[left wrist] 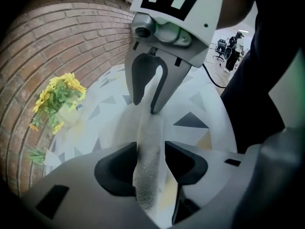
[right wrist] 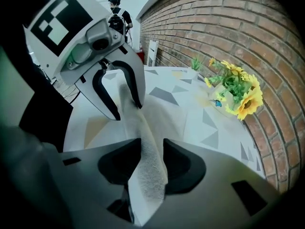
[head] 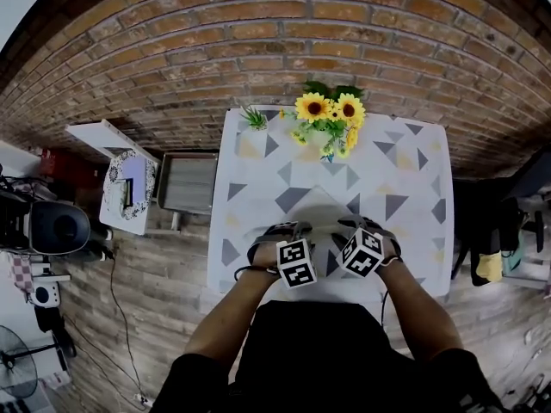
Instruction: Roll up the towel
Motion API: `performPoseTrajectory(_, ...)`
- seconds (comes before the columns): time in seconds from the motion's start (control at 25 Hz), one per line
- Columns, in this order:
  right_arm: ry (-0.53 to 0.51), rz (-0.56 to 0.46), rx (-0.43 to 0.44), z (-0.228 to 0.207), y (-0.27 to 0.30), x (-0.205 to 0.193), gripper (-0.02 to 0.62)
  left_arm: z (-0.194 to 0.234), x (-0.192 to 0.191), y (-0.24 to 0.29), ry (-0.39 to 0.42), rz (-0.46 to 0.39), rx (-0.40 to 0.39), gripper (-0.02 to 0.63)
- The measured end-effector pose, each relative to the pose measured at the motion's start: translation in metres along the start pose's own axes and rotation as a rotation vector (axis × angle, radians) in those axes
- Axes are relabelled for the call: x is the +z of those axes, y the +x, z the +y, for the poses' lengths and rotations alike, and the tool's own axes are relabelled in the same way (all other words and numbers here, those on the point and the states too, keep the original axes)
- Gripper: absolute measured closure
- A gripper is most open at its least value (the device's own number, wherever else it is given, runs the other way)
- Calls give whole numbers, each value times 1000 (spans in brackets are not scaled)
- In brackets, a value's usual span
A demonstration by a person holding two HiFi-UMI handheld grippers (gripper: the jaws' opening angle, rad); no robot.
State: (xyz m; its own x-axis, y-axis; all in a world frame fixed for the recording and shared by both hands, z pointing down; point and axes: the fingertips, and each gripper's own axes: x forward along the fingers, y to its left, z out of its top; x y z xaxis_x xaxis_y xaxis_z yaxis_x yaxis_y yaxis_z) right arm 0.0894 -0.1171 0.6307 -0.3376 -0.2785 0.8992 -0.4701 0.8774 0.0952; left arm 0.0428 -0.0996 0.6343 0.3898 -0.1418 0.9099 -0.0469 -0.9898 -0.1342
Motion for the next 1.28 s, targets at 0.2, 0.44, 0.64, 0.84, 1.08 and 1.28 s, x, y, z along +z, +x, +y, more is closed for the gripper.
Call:
performPoseTrajectory(0.2, 9, -13, -12, -11, -2, 4, 445, 13, -1, 4, -19, 8, 15, 410)
performPoseTrajectory(0.44, -14, -58, 19, -6, -10, 11, 431, 31, 1, 4, -22, -2, 19, 410)
performPoseTrajectory(0.64, -90, -12, 21, 0, -1, 7, 393, 57, 3, -2, -34, -18, 54, 413)
performPoseTrajectory(0.84, -78, 16, -29, -17, 7, 7, 400, 78, 7, -11, -54, -41, 93, 419)
performPoseTrajectory(1.08, -5, 2, -35, -42, 8, 15, 432, 76, 13, -21, -36, -62, 51, 420)
performPoseTrajectory(1.28, 52, -10, -40, -59, 10, 19, 452, 57, 8, -10, 47, -7, 25, 417)
